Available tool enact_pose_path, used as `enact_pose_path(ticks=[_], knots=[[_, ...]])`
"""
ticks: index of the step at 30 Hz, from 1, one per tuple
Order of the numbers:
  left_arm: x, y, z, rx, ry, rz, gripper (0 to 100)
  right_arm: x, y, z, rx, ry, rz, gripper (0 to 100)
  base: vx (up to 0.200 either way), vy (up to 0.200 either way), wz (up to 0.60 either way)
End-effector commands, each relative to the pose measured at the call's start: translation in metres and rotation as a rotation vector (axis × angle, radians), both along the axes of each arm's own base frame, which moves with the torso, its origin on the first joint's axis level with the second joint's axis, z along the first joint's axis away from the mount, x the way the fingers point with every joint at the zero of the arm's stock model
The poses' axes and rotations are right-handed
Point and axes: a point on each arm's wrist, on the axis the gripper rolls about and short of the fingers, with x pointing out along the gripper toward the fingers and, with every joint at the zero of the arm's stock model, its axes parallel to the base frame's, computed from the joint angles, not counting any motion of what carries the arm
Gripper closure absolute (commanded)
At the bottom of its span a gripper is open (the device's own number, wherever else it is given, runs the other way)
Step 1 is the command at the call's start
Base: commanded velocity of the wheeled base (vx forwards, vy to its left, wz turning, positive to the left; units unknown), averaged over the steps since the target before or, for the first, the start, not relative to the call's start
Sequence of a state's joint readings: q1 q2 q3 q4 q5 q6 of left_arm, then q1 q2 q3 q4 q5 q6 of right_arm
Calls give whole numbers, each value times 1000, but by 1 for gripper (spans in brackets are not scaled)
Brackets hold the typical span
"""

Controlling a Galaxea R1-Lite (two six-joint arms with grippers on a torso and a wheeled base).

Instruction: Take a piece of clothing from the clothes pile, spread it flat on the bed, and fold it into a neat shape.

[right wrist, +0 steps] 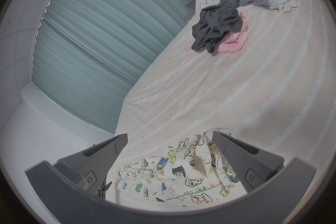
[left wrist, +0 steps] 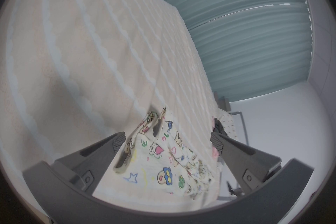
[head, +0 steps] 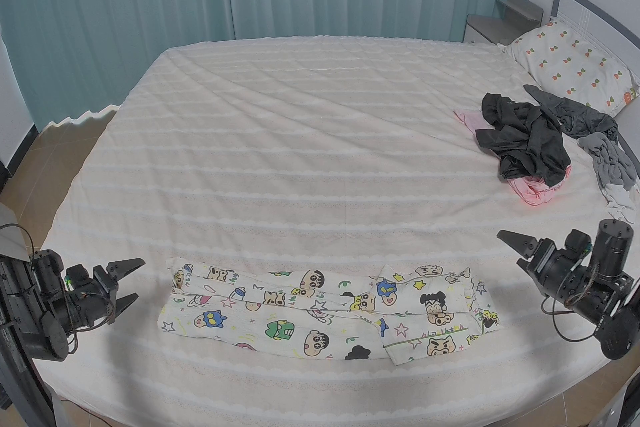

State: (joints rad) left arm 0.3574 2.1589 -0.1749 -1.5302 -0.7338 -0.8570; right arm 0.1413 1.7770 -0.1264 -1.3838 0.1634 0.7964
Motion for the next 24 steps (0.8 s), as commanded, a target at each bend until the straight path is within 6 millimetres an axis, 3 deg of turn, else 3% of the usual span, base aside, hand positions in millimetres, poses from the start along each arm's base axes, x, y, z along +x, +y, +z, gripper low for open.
enact_pose_path(ticks=[1, 7, 13, 20, 24], knots=[[14, -55, 19, 167, -101, -52, 0, -54, -16, 38, 15, -170, -115, 0, 0, 0, 0], [16, -70, 15, 473, -192, -194, 0, -61, -8, 45, -73, -219, -69, 0, 0, 0, 0], [33, -79, 6, 923, -71, -76, 0, -66, -2, 45, -85, -228, -39, 0, 0, 0, 0], [34, -90, -4, 1151, -49, -137, 0, -70, 3, 43, -145, -235, -42, 0, 0, 0, 0], [34, -97, -8, 1172, -46, -154, 0, -72, 3, 45, -143, -249, -43, 0, 0, 0, 0]])
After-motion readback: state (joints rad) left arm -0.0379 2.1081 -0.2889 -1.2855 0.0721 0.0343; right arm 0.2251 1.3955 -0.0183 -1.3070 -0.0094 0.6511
